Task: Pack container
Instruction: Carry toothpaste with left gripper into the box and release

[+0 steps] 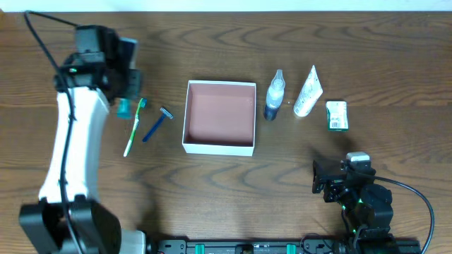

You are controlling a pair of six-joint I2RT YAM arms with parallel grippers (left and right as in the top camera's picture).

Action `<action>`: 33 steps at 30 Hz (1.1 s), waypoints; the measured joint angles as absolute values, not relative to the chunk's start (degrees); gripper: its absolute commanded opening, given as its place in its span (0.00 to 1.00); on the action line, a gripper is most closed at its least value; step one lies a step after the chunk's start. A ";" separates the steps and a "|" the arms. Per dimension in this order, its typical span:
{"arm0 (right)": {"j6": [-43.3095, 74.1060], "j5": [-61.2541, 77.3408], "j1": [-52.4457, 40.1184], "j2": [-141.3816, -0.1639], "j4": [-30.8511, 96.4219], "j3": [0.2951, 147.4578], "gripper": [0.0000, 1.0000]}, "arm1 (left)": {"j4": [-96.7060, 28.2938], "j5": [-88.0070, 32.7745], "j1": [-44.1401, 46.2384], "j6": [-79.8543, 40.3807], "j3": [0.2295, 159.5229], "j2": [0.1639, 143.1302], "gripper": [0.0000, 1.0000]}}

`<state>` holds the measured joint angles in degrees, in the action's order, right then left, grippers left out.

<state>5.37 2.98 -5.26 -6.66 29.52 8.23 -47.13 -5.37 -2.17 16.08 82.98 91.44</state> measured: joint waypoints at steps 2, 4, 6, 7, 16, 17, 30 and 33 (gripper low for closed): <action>5.37 2.98 -5.26 -6.68 29.52 8.23 0.99 | -47.79 -6.74 1.83 12.43 82.98 90.04 0.06; 5.37 2.98 -5.26 -6.68 29.52 8.23 0.99 | -47.75 -7.86 6.17 8.64 82.98 89.49 0.06; 5.37 2.98 -5.26 -6.66 29.52 8.23 0.99 | -47.48 -8.60 10.68 5.48 82.98 89.47 0.06; 5.37 2.98 -5.26 -6.68 29.52 8.23 0.99 | -47.31 -8.64 13.58 3.57 82.98 89.60 0.06; 5.37 2.98 -5.26 -6.68 29.52 8.23 0.99 | -44.64 -3.81 24.56 -7.88 82.50 97.76 0.06; 5.37 2.98 -5.26 -6.68 29.52 8.23 0.99 | -44.64 -3.33 24.77 -8.62 82.35 99.33 0.06; 5.37 2.98 -5.26 -6.68 29.52 8.25 0.99 | -47.57 7.16 24.97 -13.98 80.90 109.51 0.08; 5.37 2.98 -5.26 -6.68 29.52 8.23 0.99 | -47.42 7.84 24.97 -14.17 80.90 109.51 0.12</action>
<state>5.37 2.98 -5.26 -6.68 29.52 8.23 -47.42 7.84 24.97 -14.17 80.90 109.51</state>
